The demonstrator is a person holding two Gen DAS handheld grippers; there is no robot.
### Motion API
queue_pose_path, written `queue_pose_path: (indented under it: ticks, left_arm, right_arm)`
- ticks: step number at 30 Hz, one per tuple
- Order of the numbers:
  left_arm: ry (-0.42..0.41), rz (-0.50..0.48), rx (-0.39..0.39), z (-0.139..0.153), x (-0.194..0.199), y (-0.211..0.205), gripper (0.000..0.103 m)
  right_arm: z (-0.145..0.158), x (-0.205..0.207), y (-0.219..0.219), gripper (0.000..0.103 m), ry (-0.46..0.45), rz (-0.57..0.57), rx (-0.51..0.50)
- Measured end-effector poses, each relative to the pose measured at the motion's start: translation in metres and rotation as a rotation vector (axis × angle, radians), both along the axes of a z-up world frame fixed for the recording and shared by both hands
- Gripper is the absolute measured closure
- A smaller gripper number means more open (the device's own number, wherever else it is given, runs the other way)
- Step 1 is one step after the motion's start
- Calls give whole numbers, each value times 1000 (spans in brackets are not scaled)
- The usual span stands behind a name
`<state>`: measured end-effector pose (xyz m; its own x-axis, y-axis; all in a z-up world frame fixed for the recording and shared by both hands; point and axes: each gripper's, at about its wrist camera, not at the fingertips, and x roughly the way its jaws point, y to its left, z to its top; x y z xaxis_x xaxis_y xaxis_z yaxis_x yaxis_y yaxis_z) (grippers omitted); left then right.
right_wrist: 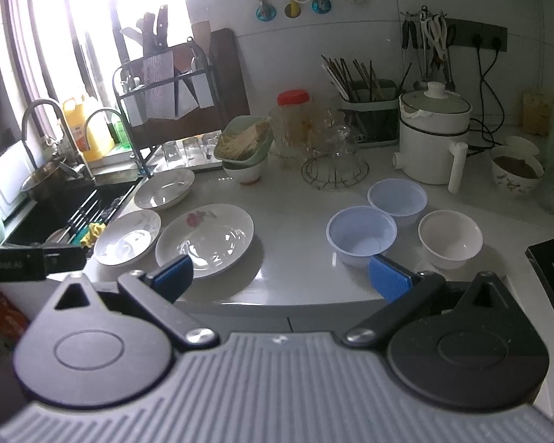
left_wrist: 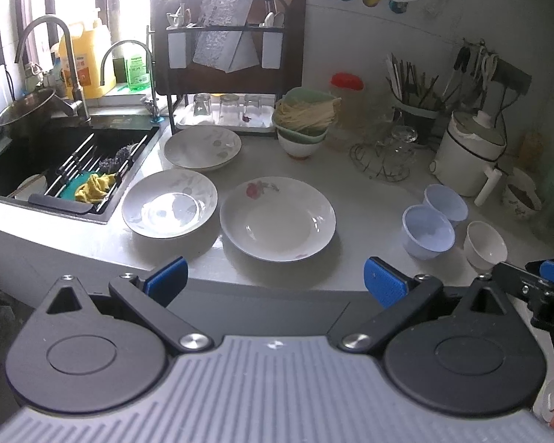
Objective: Organize plates and bowls
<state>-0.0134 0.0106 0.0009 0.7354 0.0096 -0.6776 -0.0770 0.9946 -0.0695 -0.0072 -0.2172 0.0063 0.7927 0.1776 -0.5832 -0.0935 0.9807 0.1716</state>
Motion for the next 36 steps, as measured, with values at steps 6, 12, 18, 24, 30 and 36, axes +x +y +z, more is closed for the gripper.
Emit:
queue_pose_path:
  ticks: [6, 12, 18, 24, 30, 36]
  left_arm:
    - [8, 6, 19, 2, 1, -1, 0]
    - [32, 21, 36, 1, -8, 2, 0]
    - [73, 7, 42, -7, -11, 5, 0]
    - [78, -1, 38, -8, -3, 9, 0]
    - [88, -14, 32, -10, 6, 9, 0]
    - [100, -9, 34, -14, 11, 9, 0]
  right_arm:
    - [1, -2, -2, 0, -1, -1, 19]
    - [10, -10, 1, 0, -11, -12, -5]
    - [6, -11, 8, 0, 6, 23, 4]
    - [5, -7, 11, 0, 14, 17, 7]
    - [4, -3, 9, 0, 11, -5, 25]
    - [1, -1, 8, 0, 7, -7, 37]
